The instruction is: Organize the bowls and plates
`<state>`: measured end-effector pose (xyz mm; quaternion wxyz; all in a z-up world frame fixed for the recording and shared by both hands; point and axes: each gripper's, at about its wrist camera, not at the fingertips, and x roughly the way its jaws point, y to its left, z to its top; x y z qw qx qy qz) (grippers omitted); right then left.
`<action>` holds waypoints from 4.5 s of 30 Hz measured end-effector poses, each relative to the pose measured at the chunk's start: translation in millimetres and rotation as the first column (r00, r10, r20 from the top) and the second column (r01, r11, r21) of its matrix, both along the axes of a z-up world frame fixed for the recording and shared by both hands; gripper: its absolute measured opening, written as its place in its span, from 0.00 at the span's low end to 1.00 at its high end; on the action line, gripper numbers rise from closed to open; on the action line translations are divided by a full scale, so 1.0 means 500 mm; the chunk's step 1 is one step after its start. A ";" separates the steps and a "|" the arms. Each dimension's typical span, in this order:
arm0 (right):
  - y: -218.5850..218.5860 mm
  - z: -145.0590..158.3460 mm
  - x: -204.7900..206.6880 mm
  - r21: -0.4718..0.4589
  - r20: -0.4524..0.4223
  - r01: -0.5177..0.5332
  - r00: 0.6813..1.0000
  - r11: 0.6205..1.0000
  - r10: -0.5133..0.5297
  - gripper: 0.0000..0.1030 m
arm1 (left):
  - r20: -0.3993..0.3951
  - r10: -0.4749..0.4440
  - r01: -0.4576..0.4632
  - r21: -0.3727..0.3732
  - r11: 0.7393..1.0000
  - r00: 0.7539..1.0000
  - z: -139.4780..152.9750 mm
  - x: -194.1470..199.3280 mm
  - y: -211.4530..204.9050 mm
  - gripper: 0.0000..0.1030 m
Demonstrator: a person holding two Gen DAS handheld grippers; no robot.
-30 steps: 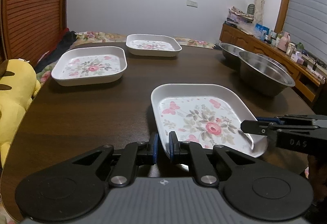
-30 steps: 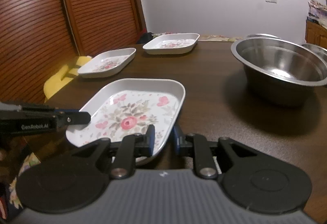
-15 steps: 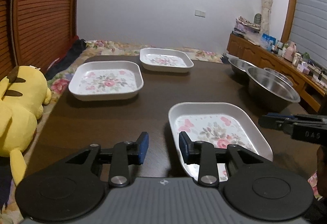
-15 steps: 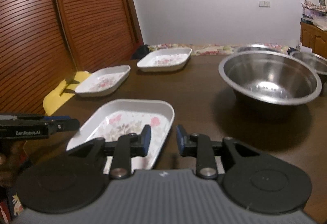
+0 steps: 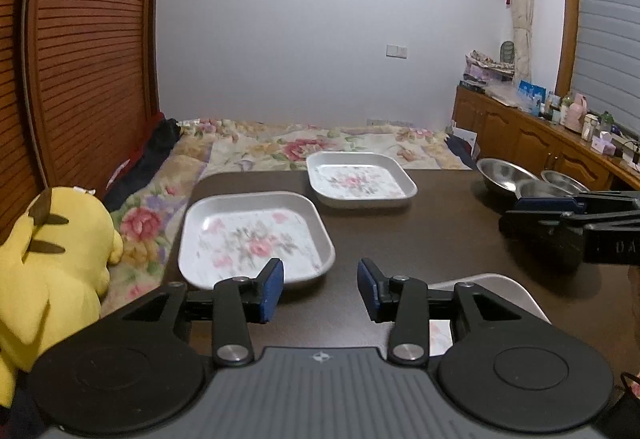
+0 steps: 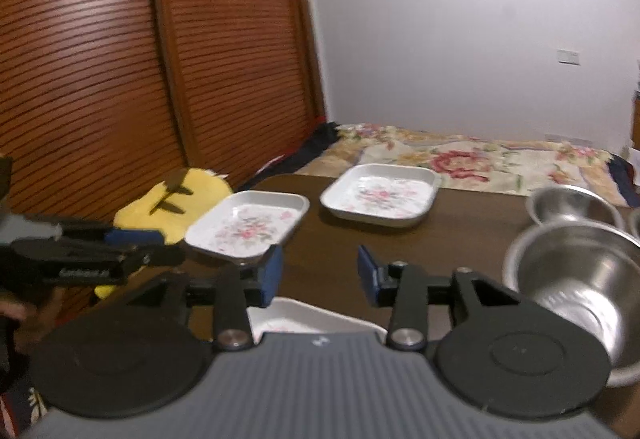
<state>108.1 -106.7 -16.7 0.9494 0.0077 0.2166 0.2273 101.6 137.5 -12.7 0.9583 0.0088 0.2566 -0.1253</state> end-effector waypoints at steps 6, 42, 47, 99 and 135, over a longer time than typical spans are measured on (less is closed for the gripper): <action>0.059 0.011 0.040 -0.013 -0.013 -0.040 0.999 0.999 0.040 0.46 | 0.014 -0.009 0.008 0.037 0.999 1.000 0.002 0.057 0.039 0.43; 0.206 -0.076 0.278 -0.025 -0.364 0.000 0.931 1.000 -0.009 0.32 | -0.119 0.108 -0.106 0.024 0.994 0.987 -0.079 0.221 0.168 0.35; 0.201 -0.087 0.282 -0.022 -0.379 0.025 0.925 0.999 -0.032 0.28 | -0.148 0.106 -0.108 -0.001 0.994 0.983 -0.094 0.228 0.176 0.27; 0.027 0.049 0.128 0.116 -0.255 -0.016 0.966 0.993 0.046 0.11 | -0.051 -0.013 0.008 -0.096 0.995 0.999 0.056 0.057 0.049 0.10; -0.089 0.021 -0.013 0.083 -0.230 -0.030 0.972 0.996 0.048 0.11 | -0.077 -0.123 0.114 -0.116 0.987 0.989 0.012 -0.061 -0.041 0.10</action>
